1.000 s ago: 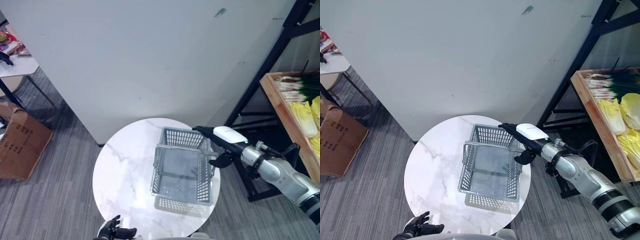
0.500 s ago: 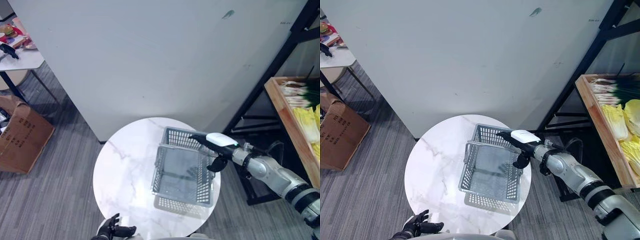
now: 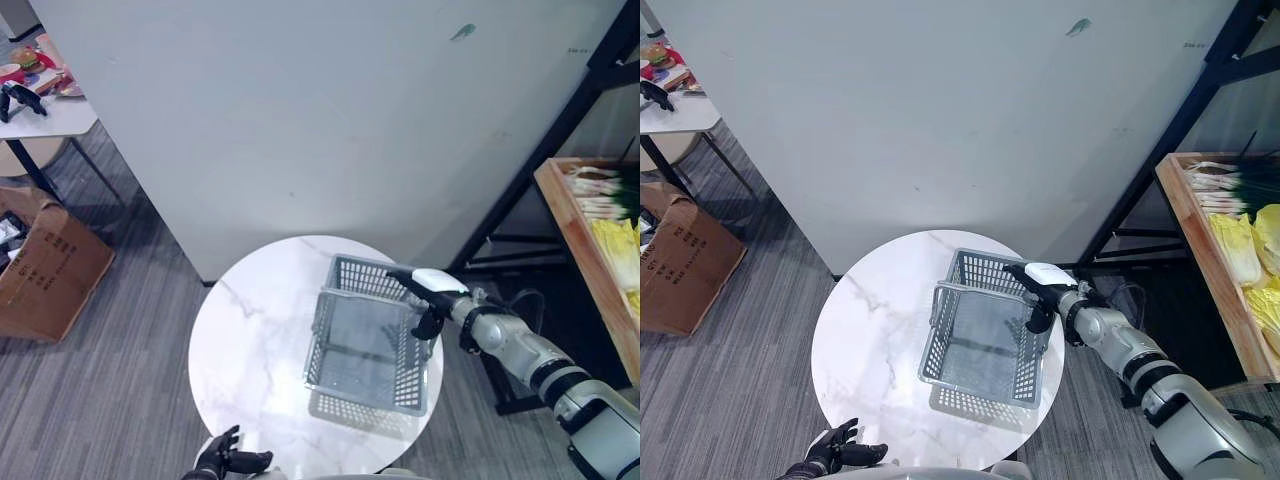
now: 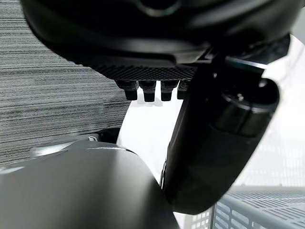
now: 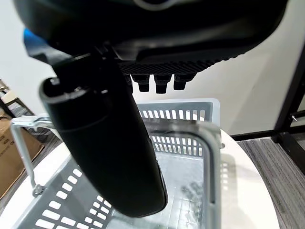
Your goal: Get the vegetables into the basket
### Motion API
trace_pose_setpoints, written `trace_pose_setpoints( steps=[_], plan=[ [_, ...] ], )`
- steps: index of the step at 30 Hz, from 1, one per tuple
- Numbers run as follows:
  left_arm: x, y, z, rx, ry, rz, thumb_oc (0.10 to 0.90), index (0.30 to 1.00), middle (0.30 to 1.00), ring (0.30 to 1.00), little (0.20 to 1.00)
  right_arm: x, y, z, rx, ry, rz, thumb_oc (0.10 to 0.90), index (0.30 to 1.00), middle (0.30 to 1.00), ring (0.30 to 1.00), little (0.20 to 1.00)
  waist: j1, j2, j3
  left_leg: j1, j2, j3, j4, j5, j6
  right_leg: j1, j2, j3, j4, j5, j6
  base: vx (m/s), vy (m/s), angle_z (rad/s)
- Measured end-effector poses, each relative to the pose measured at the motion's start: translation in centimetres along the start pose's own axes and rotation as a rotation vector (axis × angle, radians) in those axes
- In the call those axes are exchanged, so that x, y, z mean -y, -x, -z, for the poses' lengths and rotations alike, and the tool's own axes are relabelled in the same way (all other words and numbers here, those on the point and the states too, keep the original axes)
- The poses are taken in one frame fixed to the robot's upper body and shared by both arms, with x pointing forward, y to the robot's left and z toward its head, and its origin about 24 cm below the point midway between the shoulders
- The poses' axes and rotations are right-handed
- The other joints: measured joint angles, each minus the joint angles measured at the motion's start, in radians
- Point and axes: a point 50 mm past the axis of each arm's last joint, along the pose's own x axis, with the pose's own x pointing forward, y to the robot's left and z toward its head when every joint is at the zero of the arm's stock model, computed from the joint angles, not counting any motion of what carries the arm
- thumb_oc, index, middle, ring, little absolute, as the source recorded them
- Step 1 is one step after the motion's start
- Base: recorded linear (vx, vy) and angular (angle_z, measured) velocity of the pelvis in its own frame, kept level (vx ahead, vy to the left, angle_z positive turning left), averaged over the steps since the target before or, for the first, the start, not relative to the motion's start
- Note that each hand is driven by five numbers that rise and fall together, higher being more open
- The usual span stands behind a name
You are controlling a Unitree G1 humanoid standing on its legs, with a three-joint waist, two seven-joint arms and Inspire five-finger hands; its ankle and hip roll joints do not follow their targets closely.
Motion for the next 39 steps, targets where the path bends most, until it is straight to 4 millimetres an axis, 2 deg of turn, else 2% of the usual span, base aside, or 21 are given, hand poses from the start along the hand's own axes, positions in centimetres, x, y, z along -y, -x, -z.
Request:
trace_pose_setpoints(
  steps=[1,4,11,14,20,21,24,27,28,31,36,39],
  plan=[
    [0.0,0.0,0.0,0.001,0.000,0.000,0.900,1.000,1.000,1.000,1.000,-0.2,-0.1,0.0,-0.007,-0.005,-0.005,0.400,0.300,0.300,0.300,0.300,0.003,0.000,0.000,-0.001,0.000,-0.002,0.000,0.001,0.000,0.000,0.000,-0.001,0.000,0.000,0.000,0.01,0.001,0.06],
    [0.1,0.0,-0.1,0.002,0.001,-0.002,0.900,1.000,1.000,1.000,1.000,-0.5,-0.2,-0.2,-0.003,-0.004,-0.013,0.400,0.300,0.300,0.300,0.300,0.008,0.001,-0.001,-0.002,0.000,-0.010,0.000,0.002,0.000,0.005,0.000,-0.007,0.000,-0.002,-0.002,0.01,0.003,0.08],
    [0.1,0.0,0.0,-0.004,-0.006,-0.005,0.900,1.000,1.000,1.000,1.000,-0.2,0.0,-4.2,0.185,0.040,-0.021,0.400,0.300,0.300,0.300,0.300,0.007,0.004,-0.008,0.001,0.002,-0.012,0.000,0.003,-0.001,0.008,0.002,-0.008,0.000,-0.003,-0.004,0.00,0.000,0.01],
    [0.1,0.0,0.1,-0.007,-0.007,-0.004,0.900,1.000,1.000,1.000,1.000,-0.4,0.2,-4.6,0.210,0.041,-0.038,0.400,0.300,0.300,0.300,0.300,0.006,0.004,-0.013,0.001,0.002,-0.012,0.000,0.003,-0.001,0.008,0.002,-0.008,0.000,-0.003,-0.004,0.00,0.000,0.00],
    [0.2,0.0,0.2,-0.010,-0.008,-0.005,0.900,1.000,1.000,1.000,1.000,-1.7,2.2,-3.6,0.224,0.067,-0.103,0.400,0.300,0.300,0.300,0.300,-0.001,0.005,-0.018,0.002,0.002,-0.011,0.000,0.003,-0.001,0.009,0.002,-0.007,0.000,-0.003,-0.004,0.00,0.000,0.00],
    [0.1,0.1,0.5,-0.016,0.011,-0.010,0.900,1.000,1.000,1.000,1.000,-2.1,3.7,-2.9,0.221,0.074,-0.112,0.400,0.300,0.300,0.300,0.300,-0.008,0.005,-0.018,0.003,0.002,-0.011,0.000,0.003,-0.001,0.009,0.002,-0.006,0.000,-0.003,-0.004,0.00,0.000,0.00],
    [0.1,0.2,0.8,-0.021,0.022,-0.014,0.900,1.000,1.000,1.000,1.000,-2.0,5.5,-1.6,0.190,0.043,-0.084,0.400,0.300,0.300,0.300,0.300,-0.018,0.008,-0.019,0.002,0.002,-0.010,0.000,0.003,-0.001,0.009,0.001,-0.007,0.000,-0.003,-0.004,0.00,-0.003,-0.02],
    [0.2,0.2,0.9,-0.023,0.006,-0.009,0.900,1.000,1.000,1.000,1.000,-1.0,7.0,-0.6,0.167,0.039,-0.037,0.400,0.300,0.300,0.300,0.300,-0.032,0.015,-0.022,0.005,0.003,-0.006,-0.001,0.001,0.002,0.009,0.002,-0.005,0.000,-0.003,-0.004,0.00,-0.005,-0.04],
    [0.3,0.3,1.0,-0.023,0.004,-0.008,0.900,1.000,1.000,1.000,1.000,-0.1,8.1,0.0,0.154,0.059,-0.008,0.400,0.300,0.300,0.300,0.300,-0.044,0.017,-0.022,0.005,0.004,-0.007,-0.004,-0.002,0.006,0.009,0.002,-0.005,-0.001,-0.004,-0.004,0.00,0.000,0.00],
    [0.2,0.3,1.2,-0.029,0.017,-0.013,0.900,1.000,1.000,1.000,1.000,1.3,9.1,0.6,0.139,0.067,0.057,0.400,0.300,0.300,0.300,0.300,-0.056,0.019,-0.023,0.006,0.006,-0.002,-0.004,-0.003,0.008,0.008,0.004,-0.002,-0.002,-0.007,-0.002,0.01,-0.013,-0.03],
    [0.3,0.4,1.5,-0.032,0.015,-0.011,0.900,1.000,1.000,1.000,1.000,3.7,10.8,0.5,0.155,0.090,0.184,0.400,0.300,0.300,0.300,0.300,-0.073,0.026,-0.022,0.010,0.010,0.009,-0.005,-0.005,0.007,0.006,0.008,0.011,-0.005,-0.008,-0.001,0.01,-0.015,-0.05],
    [0.3,0.4,1.5,-0.033,0.017,-0.010,0.900,1.000,1.000,1.000,1.000,4.3,11.2,0.4,0.163,0.096,0.221,0.400,0.300,0.300,0.300,0.300,-0.077,0.027,-0.022,0.012,0.011,0.014,-0.003,-0.005,0.007,0.004,0.010,0.015,-0.005,-0.008,-0.001,0.01,-0.035,-0.06]
  ],
)
